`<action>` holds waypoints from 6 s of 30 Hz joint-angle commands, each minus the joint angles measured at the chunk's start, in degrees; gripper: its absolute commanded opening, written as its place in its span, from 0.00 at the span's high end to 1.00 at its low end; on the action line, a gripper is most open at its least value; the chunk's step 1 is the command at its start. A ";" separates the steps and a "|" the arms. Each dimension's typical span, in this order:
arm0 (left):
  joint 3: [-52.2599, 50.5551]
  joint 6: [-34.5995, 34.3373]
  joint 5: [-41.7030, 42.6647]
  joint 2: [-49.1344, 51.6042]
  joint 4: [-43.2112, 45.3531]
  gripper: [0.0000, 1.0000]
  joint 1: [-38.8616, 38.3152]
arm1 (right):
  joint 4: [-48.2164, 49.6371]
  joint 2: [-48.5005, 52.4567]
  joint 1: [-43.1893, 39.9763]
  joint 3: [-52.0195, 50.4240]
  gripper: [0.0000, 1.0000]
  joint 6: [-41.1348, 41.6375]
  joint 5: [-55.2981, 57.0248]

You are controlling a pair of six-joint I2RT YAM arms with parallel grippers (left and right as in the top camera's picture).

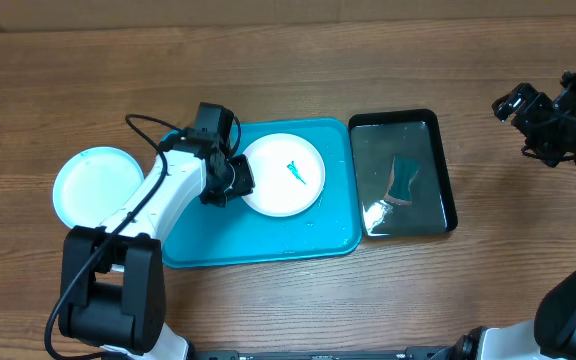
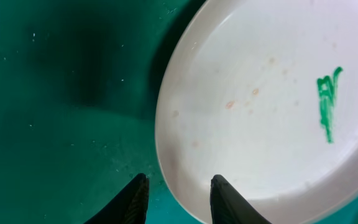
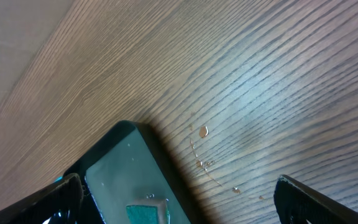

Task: Clean dirty plates on tray and stack at the side

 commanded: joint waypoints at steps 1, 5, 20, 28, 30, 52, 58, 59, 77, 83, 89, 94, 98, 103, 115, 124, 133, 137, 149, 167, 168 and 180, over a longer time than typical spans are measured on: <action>2.60 3.28 -0.37 0.39 -0.33 0.64 -0.02 | 0.20 -0.26 0.13 0.81 0.00 0.00 -0.07; 1.95 3.23 -2.29 0.52 -0.24 0.68 -0.22 | 0.20 -0.26 0.13 0.81 0.00 0.00 -0.07; -2.21 2.82 -2.54 0.55 3.28 0.76 -0.24 | 0.20 -0.26 0.13 0.81 0.00 0.00 -0.07; -3.80 2.82 -2.47 0.55 4.68 0.78 -0.24 | 0.20 -0.26 0.13 0.81 0.00 0.00 -0.07; -4.17 2.80 -2.47 0.55 5.14 0.78 -0.26 | 0.20 -0.26 0.13 0.81 0.00 0.00 -0.07; -5.68 1.29 -3.56 2.80 8.00 0.82 -2.05 | 5.86 -0.26 0.15 0.83 0.00 -1.09 -4.68; -5.68 0.26 -3.39 4.24 8.26 0.85 -2.03 | 1.49 -0.26 2.91 0.81 0.20 -6.21 -9.49; -5.68 0.24 -3.34 4.24 8.33 0.85 -2.03 | 0.48 -0.26 3.82 0.81 0.20 -6.54 -9.38; -5.68 0.28 -3.37 4.24 7.89 0.87 -1.99 | -2.21 -0.26 25.18 -12.39 0.36 -3.82 10.10; -5.68 0.31 -3.37 4.24 7.85 0.87 -1.99 | 7.26 -0.26 28.76 -17.66 0.38 -3.82 12.46; -5.68 0.31 -3.34 4.24 7.85 0.87 -1.99 | 13.00 -0.26 30.16 -21.49 0.43 -3.78 16.59; -5.68 0.31 -3.37 4.24 7.85 0.87 -1.99 | 17.42 -0.26 30.16 -24.41 0.43 -2.73 16.20; -5.68 0.31 -3.37 4.24 7.89 0.87 -1.99 | 19.10 -0.26 30.27 -25.44 0.43 -2.71 14.88; -5.68 0.31 -3.37 4.24 7.87 0.87 -1.99 | 20.76 0.07 30.71 -27.04 0.43 -2.75 14.97; -5.68 0.48 -3.43 4.24 7.87 0.87 -1.99 | 24.35 2.84 31.74 -27.17 0.65 -2.86 14.97; -5.68 0.46 -3.58 4.24 7.91 0.86 -1.99 | 23.08 2.86 31.78 -27.17 0.55 -2.99 14.97; -5.68 0.50 -3.76 4.24 7.89 0.86 -1.99 | 21.35 1.03 31.76 -24.50 0.96 -3.21 13.51; -5.68 0.48 -4.81 4.24 7.89 0.82 -1.99 | 16.83 -1.44 31.76 -21.51 0.96 -4.26 13.49; -5.66 0.50 -5.38 4.22 7.45 0.96 -1.86 | 12.31 -2.21 31.76 -17.88 0.96 -10.60 13.86; -5.66 0.48 -5.07 4.22 7.17 0.90 -1.38 | 9.92 -0.90 31.78 -20.85 0.96 -10.60 12.85; -5.66 0.48 -5.07 4.22 7.15 0.87 -1.38 | 10.27 -0.90 31.78 -20.85 0.96 -10.60 12.83; -5.66 0.46 -5.09 4.24 7.52 0.88 -1.38 | 10.49 -0.90 31.76 -19.87 0.96 -10.82 12.83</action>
